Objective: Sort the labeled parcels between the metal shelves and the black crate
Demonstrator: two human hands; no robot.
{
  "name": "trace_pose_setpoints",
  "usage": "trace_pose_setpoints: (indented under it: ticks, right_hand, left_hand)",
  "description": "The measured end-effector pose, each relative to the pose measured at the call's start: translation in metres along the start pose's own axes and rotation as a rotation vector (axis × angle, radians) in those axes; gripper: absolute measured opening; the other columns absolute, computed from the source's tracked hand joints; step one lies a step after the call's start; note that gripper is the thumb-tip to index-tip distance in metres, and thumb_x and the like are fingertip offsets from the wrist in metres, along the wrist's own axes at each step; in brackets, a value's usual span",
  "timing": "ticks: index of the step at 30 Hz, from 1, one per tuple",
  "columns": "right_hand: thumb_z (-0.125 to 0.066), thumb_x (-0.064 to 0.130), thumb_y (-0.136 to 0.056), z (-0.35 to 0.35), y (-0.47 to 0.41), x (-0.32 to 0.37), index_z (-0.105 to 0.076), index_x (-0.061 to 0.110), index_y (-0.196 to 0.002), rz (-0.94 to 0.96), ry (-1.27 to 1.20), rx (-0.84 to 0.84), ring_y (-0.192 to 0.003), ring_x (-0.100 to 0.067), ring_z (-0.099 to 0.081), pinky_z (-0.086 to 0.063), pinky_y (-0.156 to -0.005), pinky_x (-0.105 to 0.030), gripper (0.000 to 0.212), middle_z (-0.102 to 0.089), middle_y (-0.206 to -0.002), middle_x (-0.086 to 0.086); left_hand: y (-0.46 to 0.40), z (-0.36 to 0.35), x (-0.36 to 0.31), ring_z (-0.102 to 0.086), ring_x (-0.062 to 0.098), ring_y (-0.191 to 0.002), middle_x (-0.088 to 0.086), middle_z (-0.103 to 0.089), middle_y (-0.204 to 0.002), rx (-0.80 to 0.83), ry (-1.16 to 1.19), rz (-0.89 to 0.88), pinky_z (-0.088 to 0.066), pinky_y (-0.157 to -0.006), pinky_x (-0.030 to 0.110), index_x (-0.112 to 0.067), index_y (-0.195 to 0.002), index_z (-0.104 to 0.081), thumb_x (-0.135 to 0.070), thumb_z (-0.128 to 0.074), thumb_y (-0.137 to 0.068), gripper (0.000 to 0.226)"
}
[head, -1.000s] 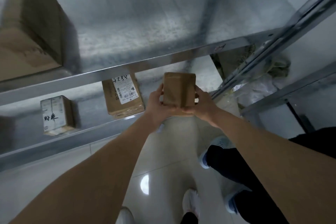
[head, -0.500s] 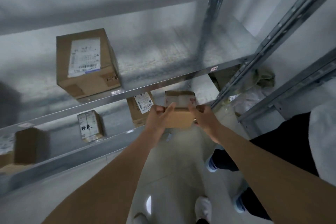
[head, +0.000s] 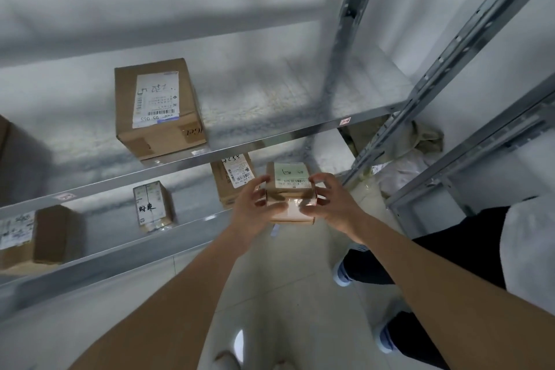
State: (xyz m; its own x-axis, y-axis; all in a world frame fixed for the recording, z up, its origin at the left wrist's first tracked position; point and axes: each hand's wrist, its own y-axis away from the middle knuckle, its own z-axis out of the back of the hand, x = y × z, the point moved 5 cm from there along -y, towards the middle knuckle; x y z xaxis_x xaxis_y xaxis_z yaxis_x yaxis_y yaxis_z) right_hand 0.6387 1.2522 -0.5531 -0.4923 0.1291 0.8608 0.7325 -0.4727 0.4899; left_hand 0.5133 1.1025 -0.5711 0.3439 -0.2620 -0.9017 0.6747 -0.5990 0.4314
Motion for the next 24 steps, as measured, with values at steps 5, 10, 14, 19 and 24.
trace_pose_setpoints:
  ticks: [5, 10, 14, 19, 24]
  right_hand:
    - [-0.074, 0.026, -0.094, -0.004, 0.004, 0.008, -0.05, 0.016, -0.122, -0.002, -0.006, -0.025, -0.113, -0.015, -0.066, -0.06, -0.091, -0.032, 0.038, -0.064, -0.129, 0.001]
    - [-0.074, 0.007, -0.092, -0.005, 0.006, 0.013, -0.046, 0.024, -0.138, 0.01, 0.053, -0.001, -0.117, -0.017, -0.062, -0.058, -0.087, -0.028, 0.055, -0.063, -0.129, -0.001]
    - [-0.078, 0.003, -0.088, -0.015, 0.009, 0.018, -0.034, 0.034, -0.156, 0.025, 0.123, 0.028, -0.119, -0.018, -0.064, -0.059, -0.097, -0.043, 0.086, -0.064, -0.131, 0.004]
    - [-0.075, 0.0, -0.089, -0.05, 0.021, 0.037, -0.028, 0.042, -0.157, 0.026, 0.196, 0.108, -0.12, -0.016, -0.062, -0.06, -0.092, -0.034, 0.093, -0.054, -0.141, 0.009]
    - [-0.072, -0.005, -0.086, -0.108, 0.047, 0.076, -0.027, 0.04, -0.158, 0.087, 0.28, 0.238, -0.122, -0.012, -0.06, -0.057, -0.1, -0.042, 0.096, -0.054, -0.135, 0.017]
  left_hand:
    - [0.011, -0.002, -0.011, -0.068, 0.015, -0.104, -0.003, -0.07, -0.119, -0.063, 0.108, 0.04, -0.056, -0.073, 0.024, -0.027, -0.11, -0.063, -0.017, -0.076, -0.086, 0.029]
    - [0.019, -0.001, -0.012, -0.065, 0.015, -0.11, 0.0, -0.065, -0.126, -0.05, 0.149, 0.021, -0.057, -0.07, 0.019, -0.027, -0.131, -0.056, 0.002, -0.072, -0.085, 0.056]
    - [0.034, 0.009, -0.016, -0.062, 0.014, -0.114, -0.002, -0.063, -0.127, -0.08, 0.113, 0.049, -0.056, -0.087, 0.027, -0.026, -0.145, -0.047, 0.003, -0.074, -0.082, 0.075]
    - [0.065, 0.04, -0.031, -0.064, 0.006, -0.103, -0.012, -0.066, -0.113, -0.158, 0.078, 0.039, -0.057, -0.085, 0.028, -0.027, -0.14, -0.053, 0.006, -0.071, -0.081, 0.07]
    - [0.126, 0.097, -0.05, -0.07, 0.007, -0.099, -0.021, -0.07, -0.108, -0.277, 0.166, 0.002, -0.057, -0.07, 0.024, -0.035, -0.123, -0.06, 0.001, -0.074, -0.082, 0.057]
